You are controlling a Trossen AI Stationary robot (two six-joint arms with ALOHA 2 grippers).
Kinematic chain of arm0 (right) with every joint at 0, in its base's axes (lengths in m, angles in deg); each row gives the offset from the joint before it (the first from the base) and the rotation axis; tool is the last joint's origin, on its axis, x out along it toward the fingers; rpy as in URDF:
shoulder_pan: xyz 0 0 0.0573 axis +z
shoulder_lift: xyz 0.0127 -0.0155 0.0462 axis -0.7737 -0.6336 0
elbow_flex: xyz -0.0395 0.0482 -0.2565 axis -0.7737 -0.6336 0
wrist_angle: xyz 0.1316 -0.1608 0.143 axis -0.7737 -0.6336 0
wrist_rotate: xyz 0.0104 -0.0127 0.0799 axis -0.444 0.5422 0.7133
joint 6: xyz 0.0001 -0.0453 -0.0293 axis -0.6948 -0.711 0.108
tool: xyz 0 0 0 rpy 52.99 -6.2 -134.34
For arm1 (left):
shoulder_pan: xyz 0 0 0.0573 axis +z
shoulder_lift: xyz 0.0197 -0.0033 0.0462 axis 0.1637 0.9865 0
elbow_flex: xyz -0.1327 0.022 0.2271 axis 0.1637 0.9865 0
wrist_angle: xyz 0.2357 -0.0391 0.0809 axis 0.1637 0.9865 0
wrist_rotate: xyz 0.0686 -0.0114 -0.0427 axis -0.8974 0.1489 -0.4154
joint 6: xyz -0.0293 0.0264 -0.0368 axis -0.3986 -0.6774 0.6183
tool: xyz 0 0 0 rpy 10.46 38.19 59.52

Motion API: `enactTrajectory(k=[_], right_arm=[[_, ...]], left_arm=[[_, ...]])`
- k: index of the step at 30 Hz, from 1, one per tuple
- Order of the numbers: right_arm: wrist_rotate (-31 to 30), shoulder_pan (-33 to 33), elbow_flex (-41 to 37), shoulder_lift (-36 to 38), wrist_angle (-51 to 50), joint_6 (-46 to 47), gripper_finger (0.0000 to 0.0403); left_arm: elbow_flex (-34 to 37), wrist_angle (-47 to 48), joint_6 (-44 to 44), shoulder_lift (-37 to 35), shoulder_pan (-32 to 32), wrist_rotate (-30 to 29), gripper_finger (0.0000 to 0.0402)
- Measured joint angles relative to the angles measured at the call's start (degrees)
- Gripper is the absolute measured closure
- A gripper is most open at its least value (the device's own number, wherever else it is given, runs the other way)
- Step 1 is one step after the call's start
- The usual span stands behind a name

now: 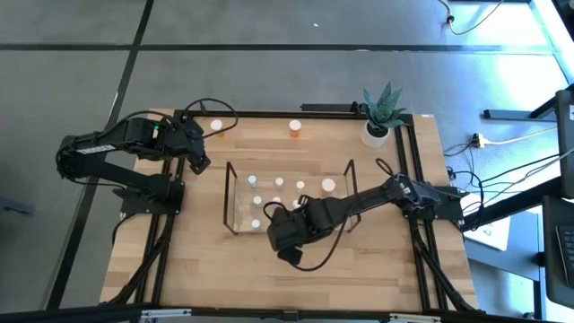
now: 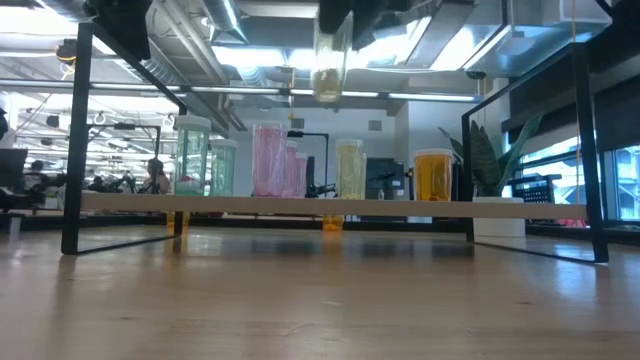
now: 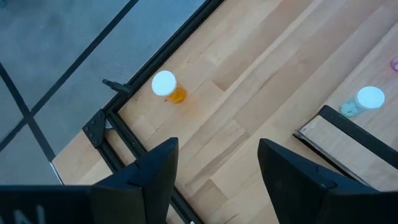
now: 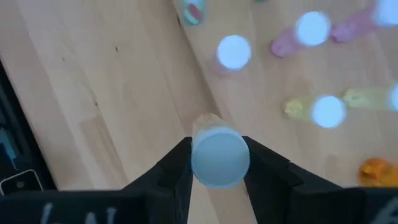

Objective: Pick and place medicine bottles onto shelf by color
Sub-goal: Put the yellow pill bottle on the shelf aligned with the other yellow pill bottles

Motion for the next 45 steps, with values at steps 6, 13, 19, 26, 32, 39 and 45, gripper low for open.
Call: enactTrajectory(k=[6,13,19,26,32,39,45], right_arm=[[0.1,0.7,-0.2,-2.4,1.2,0.2,0.0278],[0.9,0.9,-0.2,-4.0,2.0,0.7,0.0278],[-0.8,0.9,-0.1,-4.9,1.5,1.3,0.0278],[-2.9,0.8,-0.1,-4.8,-8.0,1.8,0.0278],[-2.9,0.4,-0.1,-4.7,-5.1,-0.3,0.0278],[-3.0,-0.8,-0.1,-4.7,-4.0,-4.9,0.0278],[-4.4,-0.7,-0.1,-3.0,-8.5,-5.0,0.0278]], left_arm=[[0.0,0.0,0.0,0.0,0.0,0.0,0.0187],[0.0,0.0,0.0,0.0,0.0,0.0,0.0187],[0.0,0.0,0.0,0.0,0.0,0.0,0.0187],[0.0,0.0,0.0,0.0,0.0,0.0,0.0187],[0.0,0.0,0.0,0.0,0.0,0.0,0.0187],[0.0,0.0,0.0,0.0,0.0,0.0,0.0187],[0.0,0.0,0.0,0.0,0.0,0.0,0.0187]])
